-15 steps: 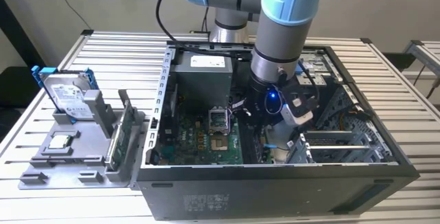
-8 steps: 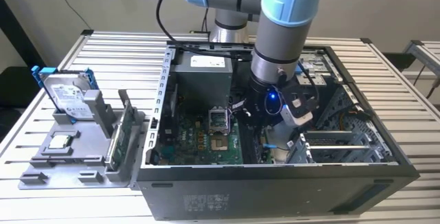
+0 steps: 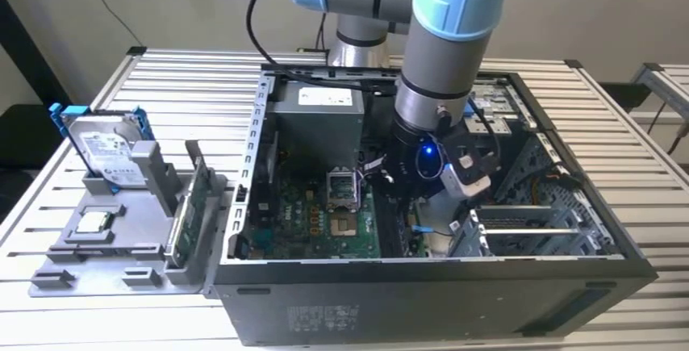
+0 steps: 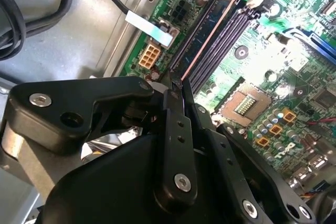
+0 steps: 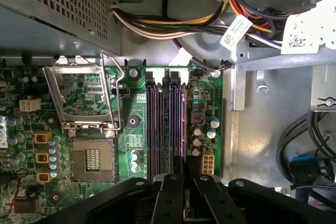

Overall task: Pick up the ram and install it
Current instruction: 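Insert the ram into the slot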

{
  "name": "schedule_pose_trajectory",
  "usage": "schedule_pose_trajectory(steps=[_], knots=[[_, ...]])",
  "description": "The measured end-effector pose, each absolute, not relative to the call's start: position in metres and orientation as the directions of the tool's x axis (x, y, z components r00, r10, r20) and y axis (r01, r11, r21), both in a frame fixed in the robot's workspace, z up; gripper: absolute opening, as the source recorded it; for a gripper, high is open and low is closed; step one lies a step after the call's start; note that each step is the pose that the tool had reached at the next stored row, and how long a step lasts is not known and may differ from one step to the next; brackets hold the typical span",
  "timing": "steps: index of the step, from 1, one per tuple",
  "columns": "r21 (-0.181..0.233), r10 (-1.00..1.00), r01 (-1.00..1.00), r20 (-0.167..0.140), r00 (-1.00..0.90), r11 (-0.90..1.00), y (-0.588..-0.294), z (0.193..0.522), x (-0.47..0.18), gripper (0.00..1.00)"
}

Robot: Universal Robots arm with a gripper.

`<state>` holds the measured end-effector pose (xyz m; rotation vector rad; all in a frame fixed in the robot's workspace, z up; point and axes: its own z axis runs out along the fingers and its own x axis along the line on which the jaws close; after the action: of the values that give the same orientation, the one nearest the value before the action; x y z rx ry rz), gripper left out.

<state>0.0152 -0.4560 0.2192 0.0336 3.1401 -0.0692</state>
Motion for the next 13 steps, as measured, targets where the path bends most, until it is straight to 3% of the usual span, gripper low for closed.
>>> schedule_pose_trajectory(steps=[13], knots=[[-0.057, 0.023, 0.023, 0.0, -1.0, 0.998, -0.4552, 0.2273, 0.0155, 0.14]])
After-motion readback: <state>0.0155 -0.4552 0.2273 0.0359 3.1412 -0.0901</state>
